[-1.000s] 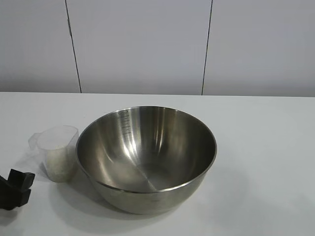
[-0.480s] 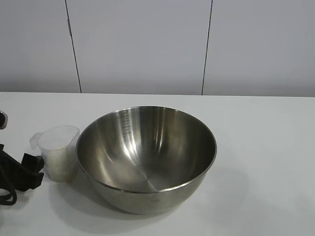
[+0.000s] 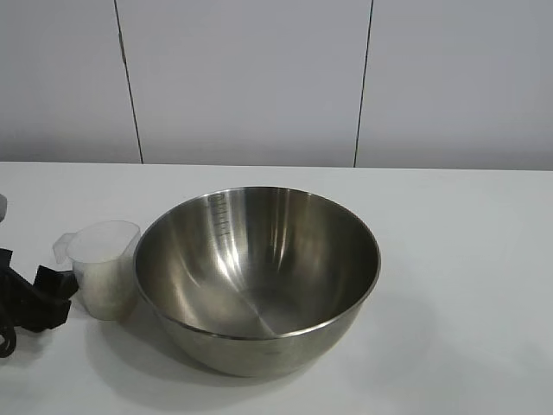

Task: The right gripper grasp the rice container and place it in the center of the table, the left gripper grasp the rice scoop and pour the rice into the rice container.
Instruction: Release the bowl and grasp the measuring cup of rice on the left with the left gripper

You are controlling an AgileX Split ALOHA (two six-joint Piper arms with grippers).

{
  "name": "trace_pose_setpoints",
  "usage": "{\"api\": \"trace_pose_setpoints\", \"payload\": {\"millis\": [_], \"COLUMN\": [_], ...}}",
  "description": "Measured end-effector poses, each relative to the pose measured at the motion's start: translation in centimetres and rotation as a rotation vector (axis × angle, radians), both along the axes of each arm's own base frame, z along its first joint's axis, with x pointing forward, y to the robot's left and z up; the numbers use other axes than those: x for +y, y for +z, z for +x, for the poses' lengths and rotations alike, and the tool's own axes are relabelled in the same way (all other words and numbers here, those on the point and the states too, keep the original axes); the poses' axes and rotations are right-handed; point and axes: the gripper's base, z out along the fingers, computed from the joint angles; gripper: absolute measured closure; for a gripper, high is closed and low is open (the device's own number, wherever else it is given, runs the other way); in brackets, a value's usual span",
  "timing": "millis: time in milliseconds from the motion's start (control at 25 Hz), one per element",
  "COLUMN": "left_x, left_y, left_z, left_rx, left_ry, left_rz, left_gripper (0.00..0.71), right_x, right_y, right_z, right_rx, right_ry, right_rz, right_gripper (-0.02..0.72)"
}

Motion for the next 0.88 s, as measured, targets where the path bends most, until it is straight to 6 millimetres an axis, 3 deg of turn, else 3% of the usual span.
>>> {"api": "trace_pose_setpoints", "payload": {"millis": [240,320,760,880], "left_x": [-0.1,-0.2,-0.3,-0.4], "left_y": [0.1,0.2,0.4,0.4], "left_z": [0.4,0.6,1.1,1.1], "left_rx": [-0.009,-0.013,-0.024,-0.024], "left_ry": [0.009,0.015,0.019,0.016], "left_rz": [-0.022,-0.037,-0.067,-0.067], "left_gripper": [0.121,0.154,0.620,0.685], "right_x": [0.0,0.0,0.0,0.0], "right_y": [0.0,0.0,0.0,0.0], "right_z": [0.0,0.0,0.0,0.0], "right_rx": [0.000,0.000,0.000,0.000], "right_ry": [0.000,0.000,0.000,0.000], "right_rz": [0.000,0.000,0.000,0.000], "right_gripper": [0.126,0.126,0.126,0.126]}}
